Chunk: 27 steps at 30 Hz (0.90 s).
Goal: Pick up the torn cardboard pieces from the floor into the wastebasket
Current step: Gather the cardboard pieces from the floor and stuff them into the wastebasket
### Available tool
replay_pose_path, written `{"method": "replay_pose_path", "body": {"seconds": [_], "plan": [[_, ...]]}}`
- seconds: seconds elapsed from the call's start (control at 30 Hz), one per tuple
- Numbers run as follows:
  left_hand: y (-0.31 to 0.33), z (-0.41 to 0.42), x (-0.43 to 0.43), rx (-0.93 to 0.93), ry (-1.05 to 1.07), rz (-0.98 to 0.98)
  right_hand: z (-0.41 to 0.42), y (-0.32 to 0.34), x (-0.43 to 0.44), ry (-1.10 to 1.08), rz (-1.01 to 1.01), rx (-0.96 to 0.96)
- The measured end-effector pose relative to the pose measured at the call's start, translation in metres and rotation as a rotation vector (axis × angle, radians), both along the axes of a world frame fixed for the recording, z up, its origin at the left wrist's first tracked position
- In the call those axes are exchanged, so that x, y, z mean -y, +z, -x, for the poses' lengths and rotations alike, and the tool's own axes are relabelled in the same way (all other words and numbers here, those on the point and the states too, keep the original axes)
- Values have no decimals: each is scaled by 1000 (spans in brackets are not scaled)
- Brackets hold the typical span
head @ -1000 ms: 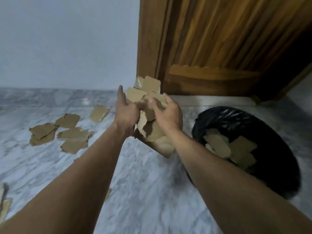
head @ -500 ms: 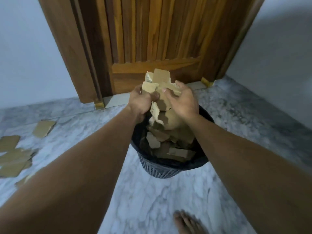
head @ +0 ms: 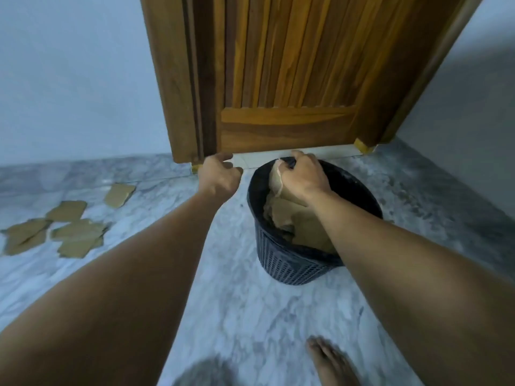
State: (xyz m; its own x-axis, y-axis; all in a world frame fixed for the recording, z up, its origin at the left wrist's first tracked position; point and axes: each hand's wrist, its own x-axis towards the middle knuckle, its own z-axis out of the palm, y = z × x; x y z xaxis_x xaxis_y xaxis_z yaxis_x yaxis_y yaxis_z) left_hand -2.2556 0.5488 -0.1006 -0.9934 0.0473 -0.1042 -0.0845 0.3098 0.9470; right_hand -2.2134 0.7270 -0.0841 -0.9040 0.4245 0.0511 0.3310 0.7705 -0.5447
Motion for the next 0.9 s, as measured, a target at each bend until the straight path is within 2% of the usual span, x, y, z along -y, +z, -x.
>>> {"method": "replay_pose_path", "body": {"seconds": [0.1,0.23,0.43,0.57,0.63,0.77,0.9], "plan": [[2,-3,57,-57,103,76,16,13,56,56,-61,-14],[-35,2,140,-10,199,146,47,5,133,190,-68,-48],[-150,-3,258,41,422,499,123,-92,230,464,-26,28],[-219,-10,308,117,333,761,182,-163,284,577,-18,163],[-247,-4,329,86,323,802,211,-195,313,632,1,223],[-276,49,390,79,520,766,265,-244,366,695,-8,287],[-288,110,441,105,422,856,298,-273,408,815,-135,371]]}}
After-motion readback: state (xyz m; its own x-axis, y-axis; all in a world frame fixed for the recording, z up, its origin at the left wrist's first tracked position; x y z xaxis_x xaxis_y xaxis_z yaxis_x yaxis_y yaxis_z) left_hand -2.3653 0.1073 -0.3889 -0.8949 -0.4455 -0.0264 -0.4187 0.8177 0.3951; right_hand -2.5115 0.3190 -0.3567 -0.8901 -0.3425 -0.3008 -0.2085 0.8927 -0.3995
